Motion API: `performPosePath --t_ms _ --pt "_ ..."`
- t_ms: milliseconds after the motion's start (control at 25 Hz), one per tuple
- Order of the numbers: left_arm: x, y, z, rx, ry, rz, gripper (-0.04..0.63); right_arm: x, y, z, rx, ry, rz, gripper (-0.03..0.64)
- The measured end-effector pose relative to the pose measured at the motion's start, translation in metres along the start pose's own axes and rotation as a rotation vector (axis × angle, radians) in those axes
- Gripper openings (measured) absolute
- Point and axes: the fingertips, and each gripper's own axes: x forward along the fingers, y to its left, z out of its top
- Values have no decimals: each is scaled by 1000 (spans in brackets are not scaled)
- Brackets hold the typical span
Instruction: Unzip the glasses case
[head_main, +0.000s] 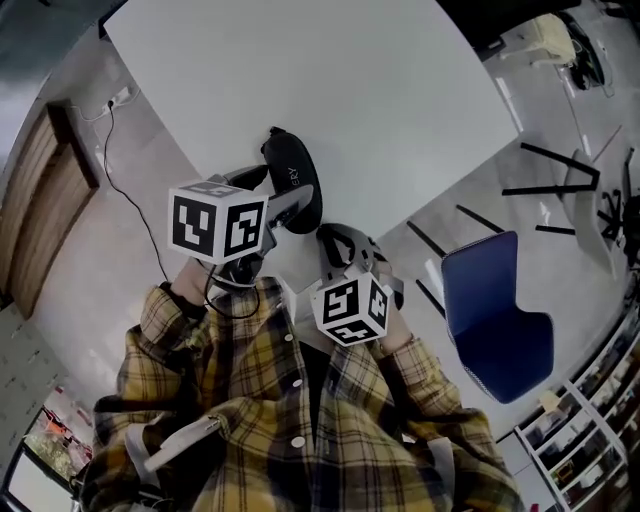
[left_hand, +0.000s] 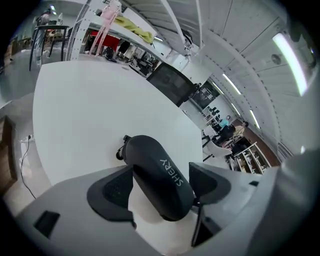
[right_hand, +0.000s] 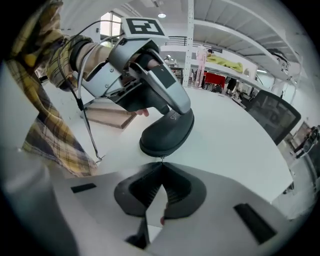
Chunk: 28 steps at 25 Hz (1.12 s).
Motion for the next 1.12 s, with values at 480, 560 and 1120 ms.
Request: performPosePath --t_ms 480,560,1120 --pt "27 -15 -5 229 3 82 331 0 11 -13 113 9 20 -2" --pt "30 -16 -5 246 -8 86 332 1 7 -15 124 10 23 -2" --pt "32 -16 -5 234 -22 58 332 9 -41 -7 19 10 9 -2"
